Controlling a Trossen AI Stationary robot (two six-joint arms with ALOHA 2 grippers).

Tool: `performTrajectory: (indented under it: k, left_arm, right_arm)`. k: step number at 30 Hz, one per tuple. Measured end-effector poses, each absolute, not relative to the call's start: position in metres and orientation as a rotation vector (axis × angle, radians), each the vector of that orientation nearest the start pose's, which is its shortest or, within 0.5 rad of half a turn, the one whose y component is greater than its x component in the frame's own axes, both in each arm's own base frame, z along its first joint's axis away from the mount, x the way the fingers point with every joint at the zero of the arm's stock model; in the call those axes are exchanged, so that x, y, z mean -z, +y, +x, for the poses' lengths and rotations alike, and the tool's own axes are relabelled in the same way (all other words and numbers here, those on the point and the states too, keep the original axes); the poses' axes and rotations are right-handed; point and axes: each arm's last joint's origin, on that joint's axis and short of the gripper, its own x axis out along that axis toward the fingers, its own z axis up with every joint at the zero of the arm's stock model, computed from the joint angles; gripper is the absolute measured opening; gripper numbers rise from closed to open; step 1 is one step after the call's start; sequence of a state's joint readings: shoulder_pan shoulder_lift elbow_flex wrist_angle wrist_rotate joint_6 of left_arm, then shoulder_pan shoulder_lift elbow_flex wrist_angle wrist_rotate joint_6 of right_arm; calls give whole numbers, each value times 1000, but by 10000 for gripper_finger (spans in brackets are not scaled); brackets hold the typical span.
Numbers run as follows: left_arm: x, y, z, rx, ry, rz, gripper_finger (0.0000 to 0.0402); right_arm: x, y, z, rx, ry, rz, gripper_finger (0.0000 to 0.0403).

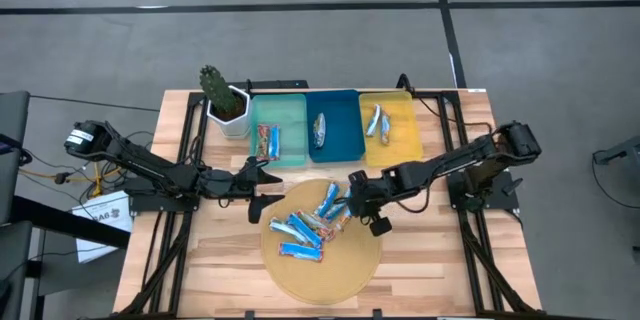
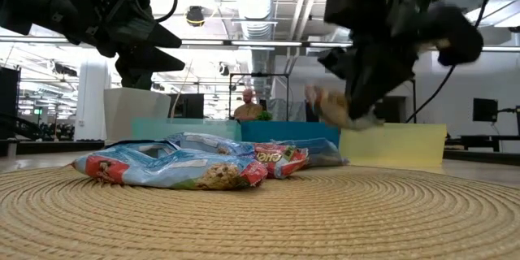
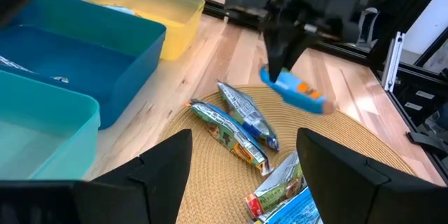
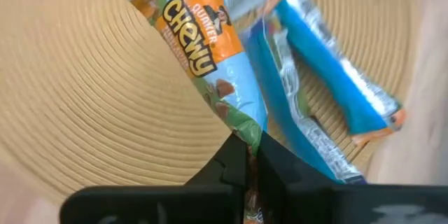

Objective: Pick and place Granola Bars by type
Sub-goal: Put the yellow granola bar into the yellow bin

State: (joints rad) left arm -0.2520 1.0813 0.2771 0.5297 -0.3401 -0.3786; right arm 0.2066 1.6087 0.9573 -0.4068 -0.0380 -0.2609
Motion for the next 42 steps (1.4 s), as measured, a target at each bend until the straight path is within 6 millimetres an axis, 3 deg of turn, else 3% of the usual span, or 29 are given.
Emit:
performTrajectory:
  k: [12, 25, 36, 42]
  left_arm:
    - [-176, -41, 197, -136, 242, -296, 249]
    - [-176, -41, 197, -136, 243, -296, 249]
    - [-176, -40, 197, -145, 241, -293, 249]
    - [-176, -40, 197, -148, 240, -293, 249]
  right_arm:
    - [-243, 54, 291, -292, 735, -227, 4]
    - [-309, 32, 262, -208, 417, -199, 5]
    - [-311, 16, 263, -141, 408, -163, 4]
    - [-310, -8, 264, 71, 433, -139, 5]
